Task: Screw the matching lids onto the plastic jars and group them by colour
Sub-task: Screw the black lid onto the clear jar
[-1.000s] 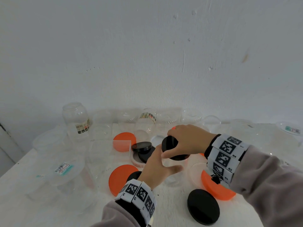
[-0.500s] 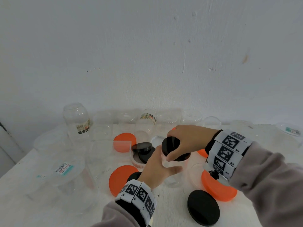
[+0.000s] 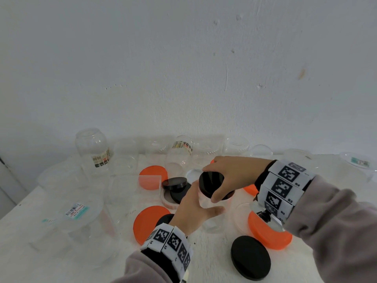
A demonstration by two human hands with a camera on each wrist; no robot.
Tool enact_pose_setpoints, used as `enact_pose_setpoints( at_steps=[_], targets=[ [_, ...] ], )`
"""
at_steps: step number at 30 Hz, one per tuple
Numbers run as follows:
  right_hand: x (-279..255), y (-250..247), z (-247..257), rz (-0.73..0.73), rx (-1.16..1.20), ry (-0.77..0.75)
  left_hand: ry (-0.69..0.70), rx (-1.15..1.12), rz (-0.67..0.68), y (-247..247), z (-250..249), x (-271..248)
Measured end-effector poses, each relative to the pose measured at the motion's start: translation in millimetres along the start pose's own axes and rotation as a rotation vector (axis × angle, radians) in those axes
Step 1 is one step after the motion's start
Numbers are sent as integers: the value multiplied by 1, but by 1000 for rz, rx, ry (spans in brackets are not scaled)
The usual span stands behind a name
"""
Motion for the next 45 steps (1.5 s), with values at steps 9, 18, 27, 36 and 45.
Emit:
enact_pose_setpoints(
  at_steps=[9,18,27,36,45],
  targets=[
    [-5,17,-1,-178,-55,95,-2,-28,17,0,-1,-1],
    [-5,4,4,20,-12,30,-8,-26,36,0,1,2],
    [-4,12,-4,-167,-56,39,-11,-40,24,1,2,0],
    [-4,19,-3,-262,-31,127,-15,-28,60,0,3,2],
    [-1,2,0,-83,63,-38,-21,-16,58,0,3,2]
  ],
)
Point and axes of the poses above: each hand's wrist, its own x-axis towards the middle knuckle, its own y-axis out of the palm, z = x × y, the point moved 4 cm from there along x, towards the middle knuckle, and after that the axes turned 9 degrees about -z, right-handed, at the moved point
